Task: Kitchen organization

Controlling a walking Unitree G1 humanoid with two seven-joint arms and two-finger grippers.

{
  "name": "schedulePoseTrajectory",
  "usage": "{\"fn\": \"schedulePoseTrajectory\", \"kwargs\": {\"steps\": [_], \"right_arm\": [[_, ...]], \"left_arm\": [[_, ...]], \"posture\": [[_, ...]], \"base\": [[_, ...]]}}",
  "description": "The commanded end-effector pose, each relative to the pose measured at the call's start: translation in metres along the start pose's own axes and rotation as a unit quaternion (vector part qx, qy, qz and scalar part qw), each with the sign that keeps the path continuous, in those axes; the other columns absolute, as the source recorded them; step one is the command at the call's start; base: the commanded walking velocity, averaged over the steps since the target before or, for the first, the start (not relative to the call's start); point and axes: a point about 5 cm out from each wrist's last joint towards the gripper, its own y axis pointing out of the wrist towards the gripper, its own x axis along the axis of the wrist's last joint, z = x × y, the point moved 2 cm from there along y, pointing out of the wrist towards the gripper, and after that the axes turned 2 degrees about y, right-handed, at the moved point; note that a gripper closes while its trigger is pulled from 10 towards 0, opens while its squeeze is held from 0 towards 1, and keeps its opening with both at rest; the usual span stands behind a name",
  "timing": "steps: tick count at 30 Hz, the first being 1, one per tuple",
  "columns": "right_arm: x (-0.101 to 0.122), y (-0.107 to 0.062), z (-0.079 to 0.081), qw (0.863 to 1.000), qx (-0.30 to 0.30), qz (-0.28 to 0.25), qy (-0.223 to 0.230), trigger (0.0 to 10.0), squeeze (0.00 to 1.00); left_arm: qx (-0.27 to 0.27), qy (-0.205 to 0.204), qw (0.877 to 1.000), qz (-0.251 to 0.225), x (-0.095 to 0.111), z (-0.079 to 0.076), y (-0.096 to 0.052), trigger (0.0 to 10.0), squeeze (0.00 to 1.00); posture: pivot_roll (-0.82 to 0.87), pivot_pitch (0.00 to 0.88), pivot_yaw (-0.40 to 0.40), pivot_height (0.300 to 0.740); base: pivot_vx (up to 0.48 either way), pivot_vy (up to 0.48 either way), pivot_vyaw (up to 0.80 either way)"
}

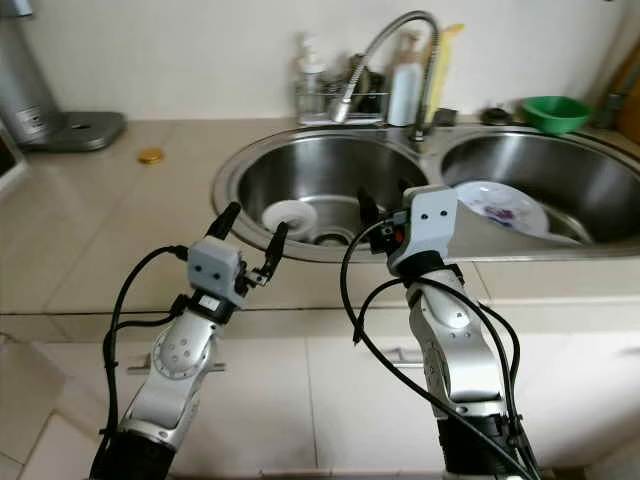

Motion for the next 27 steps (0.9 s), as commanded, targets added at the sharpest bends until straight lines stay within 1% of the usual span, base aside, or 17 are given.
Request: {"fn": "schedulePoseTrajectory", "kwargs": {"steps": [1, 4, 10, 20, 27], "right_arm": [[0.0054, 0.0011, 0.0078, 1.000, 0.013, -0.020, -0.008, 10.0, 0.00], [0.0056, 0.0003, 0.0089, 1.000, 0.016, -0.023, -0.009, 10.0, 0.00], [0.0042, -0.0013, 0.0095, 0.999, 0.017, -0.028, -0.013, 10.0, 0.00], [0.0029, -0.0020, 0.0087, 0.999, 0.013, -0.035, -0.013, 10.0, 0.00], [0.0035, -0.0035, 0.0100, 0.999, 0.019, -0.045, -0.006, 10.0, 0.00]], "left_arm": [[0.001, 0.009, 1.000, 0.002, -0.0009, 0.0039, -0.0024, 10.0, 0.00], [0.002, 0.006, 1.000, 0.001, -0.0007, 0.0041, -0.0027, 10.0, 0.00], [0.006, -0.006, 1.000, -0.009, 0.0019, 0.0035, -0.0035, 10.0, 0.00], [0.001, 0.004, 1.000, -0.004, 0.0004, 0.0033, -0.0021, 10.0, 0.00], [-0.001, 0.003, 1.000, -0.006, 0.0004, 0.0012, -0.0023, 10.0, 0.00]], "posture": [[0.04, 0.000, 0.022, 0.740], [0.04, 0.000, 0.022, 0.740], [0.04, 0.000, 0.022, 0.740], [0.04, 0.000, 0.022, 0.740], [0.03, 0.000, 0.022, 0.740]], "base": [[0.000, 0.000, 0.00], [0.000, 0.000, 0.00], [0.000, 0.000, -0.80], [0.000, 0.000, -0.80], [0.000, -0.467, -0.80]]}}
